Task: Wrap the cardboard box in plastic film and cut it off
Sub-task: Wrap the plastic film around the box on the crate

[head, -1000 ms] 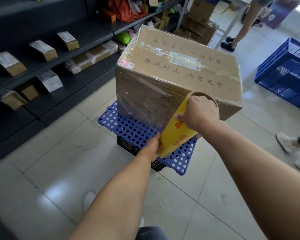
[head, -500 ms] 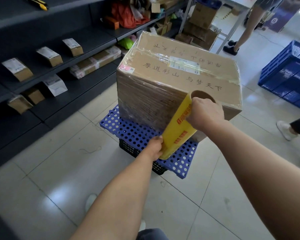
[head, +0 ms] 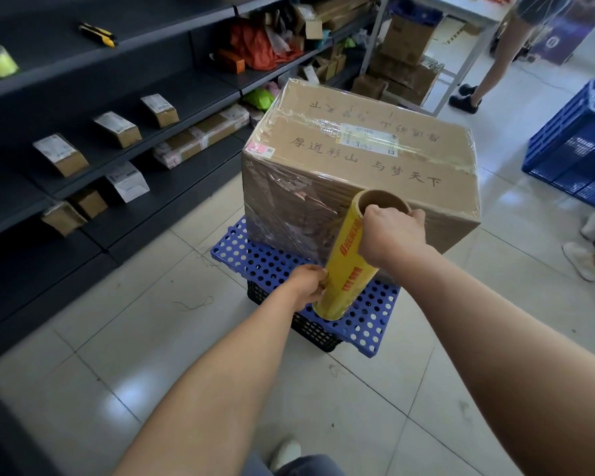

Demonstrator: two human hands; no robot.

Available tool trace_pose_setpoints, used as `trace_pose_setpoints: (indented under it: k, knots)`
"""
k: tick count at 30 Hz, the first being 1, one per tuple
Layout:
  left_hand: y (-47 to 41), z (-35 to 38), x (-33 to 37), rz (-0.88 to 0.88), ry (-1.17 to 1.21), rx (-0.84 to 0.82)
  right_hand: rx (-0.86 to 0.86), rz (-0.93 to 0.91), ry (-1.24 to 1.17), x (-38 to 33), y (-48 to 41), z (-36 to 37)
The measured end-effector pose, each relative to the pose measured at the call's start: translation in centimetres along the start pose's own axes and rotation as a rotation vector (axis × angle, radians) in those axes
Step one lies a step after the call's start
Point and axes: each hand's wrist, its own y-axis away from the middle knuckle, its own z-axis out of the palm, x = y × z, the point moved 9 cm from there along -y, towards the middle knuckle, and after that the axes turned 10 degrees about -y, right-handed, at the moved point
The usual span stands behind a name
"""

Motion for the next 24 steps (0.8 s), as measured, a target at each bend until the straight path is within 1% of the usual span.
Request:
trace_pose_setpoints:
  k: [4, 7, 10, 15, 19, 24]
  knots:
    - [1.7, -0.5, 2.1, 0.048, -0.107, -0.009, 0.008, 0.023, -0.013, 0.1, 0.0, -0.4]
    - [2.7, -1.1, 4.0, 0.115, -0.251, 0.006, 0.02, 0.023, -0.002, 0.0, 0.1, -0.8]
    - [3.8, -2.5, 5.6, 0.169, -0.414, 0.057, 0.026, 0.014, 0.022, -0.4, 0.5, -1.2]
    - [7.1, -5.1, 9.2, 0.325, -0.643, 0.146, 0.065, 0.0, 0.036, -1.3, 1.0, -3.7]
    - [10.4, -7.6, 13.1, 0.429, -0.762, 0.23, 0.094, -0.054, -0.015, -3.9, 0.8, -5.9]
    - [15.2, -11.6, 18.1, 0.519, -0.913, 0.356, 0.141, -0.176, -0.048, -9.2, 0.1, -9.1]
